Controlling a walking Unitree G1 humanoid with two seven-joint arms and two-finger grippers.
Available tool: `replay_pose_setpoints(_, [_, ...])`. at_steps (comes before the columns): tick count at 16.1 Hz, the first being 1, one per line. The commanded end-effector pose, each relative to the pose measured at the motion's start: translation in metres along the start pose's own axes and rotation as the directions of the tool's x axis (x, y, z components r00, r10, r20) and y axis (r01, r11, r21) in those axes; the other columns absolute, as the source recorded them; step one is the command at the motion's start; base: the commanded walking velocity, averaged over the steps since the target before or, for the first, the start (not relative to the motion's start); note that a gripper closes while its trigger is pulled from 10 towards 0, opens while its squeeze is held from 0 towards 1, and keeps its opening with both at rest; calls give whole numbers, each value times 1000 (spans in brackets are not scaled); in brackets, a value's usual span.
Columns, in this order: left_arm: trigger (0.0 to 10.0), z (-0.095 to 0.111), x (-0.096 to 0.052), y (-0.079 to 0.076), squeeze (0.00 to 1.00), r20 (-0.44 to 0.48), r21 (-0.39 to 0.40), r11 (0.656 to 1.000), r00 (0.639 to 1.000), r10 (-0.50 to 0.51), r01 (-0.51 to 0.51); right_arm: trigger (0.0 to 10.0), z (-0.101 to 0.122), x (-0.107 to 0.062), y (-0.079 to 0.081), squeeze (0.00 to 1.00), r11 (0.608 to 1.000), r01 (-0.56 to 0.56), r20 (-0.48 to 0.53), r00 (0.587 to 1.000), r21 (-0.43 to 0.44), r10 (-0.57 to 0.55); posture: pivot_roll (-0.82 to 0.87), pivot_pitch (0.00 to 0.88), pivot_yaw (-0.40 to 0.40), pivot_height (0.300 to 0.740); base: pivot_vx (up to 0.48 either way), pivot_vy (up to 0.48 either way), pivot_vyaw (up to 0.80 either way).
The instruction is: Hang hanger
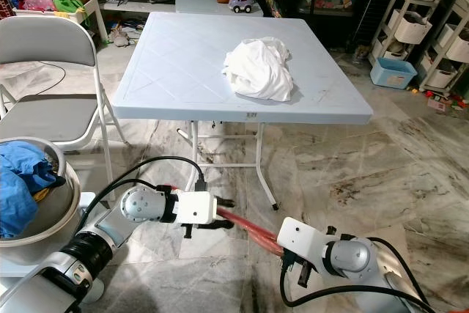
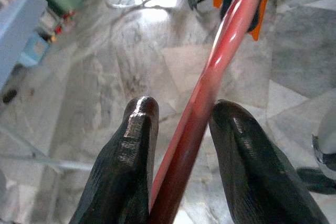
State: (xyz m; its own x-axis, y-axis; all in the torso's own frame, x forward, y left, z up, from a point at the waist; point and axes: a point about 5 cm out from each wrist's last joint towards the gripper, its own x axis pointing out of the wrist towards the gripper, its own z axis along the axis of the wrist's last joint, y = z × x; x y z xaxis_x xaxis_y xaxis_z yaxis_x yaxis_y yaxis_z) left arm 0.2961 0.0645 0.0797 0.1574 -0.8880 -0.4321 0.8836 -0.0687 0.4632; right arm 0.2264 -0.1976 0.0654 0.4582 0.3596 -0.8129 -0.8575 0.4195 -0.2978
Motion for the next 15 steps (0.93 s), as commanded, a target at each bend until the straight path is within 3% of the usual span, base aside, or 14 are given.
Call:
replay_pose_setpoints(1, [10000,6,2,-4,1000,29,55,998,999,-44,42,0,-2,-3,-11,0,998,65,-2,998,20,-65,109,14,-100,740,0,0,0])
replay_pose_setpoints(4, [10000,6,-1,-7,1000,51,80,995,997,-56,52,0,-4,-2,-12,0,996,82,3,997,39,-82,112,14,-100,740,0,0,0])
replay_pose_setpoints(6, [10000,10,-5,-2,1000,80,120,993,997,-9,-1,0,-8,2,-11,0,994,96,-1,995,57,-96,115,11,-98,740,0,0,0])
replay_pose_setpoints(9, [10000,9,-9,6,1000,91,98,993,995,49,-58,0,-14,8,-9,0,985,125,7,992,122,-127,116,7,-96,740,0,0,0])
replay_pose_setpoints(11, [10000,10,-14,21,1000,126,-20,964,956,264,-264,0,-27,13,-2,0,947,203,-1,978,248,-209,120,8,-95,740,0,0,0])
replay_pose_setpoints(13, [10000,2,-16,22,1000,115,-201,882,883,454,-427,0,-36,12,7,0,864,294,-12,948,409,-317,116,6,-90,740,0,0,0])
replay_pose_setpoints(14, [10000,-5,-16,19,1000,57,-265,821,841,538,-506,0,-39,12,13,0,785,337,-24,924,521,-380,113,4,-88,740,0,0,0])
replay_pose_setpoints(15, [10000,-10,-13,14,1000,27,-336,781,824,566,-526,0,-42,11,19,0,718,371,-47,903,589,-427,109,3,-86,740,0,0,0])
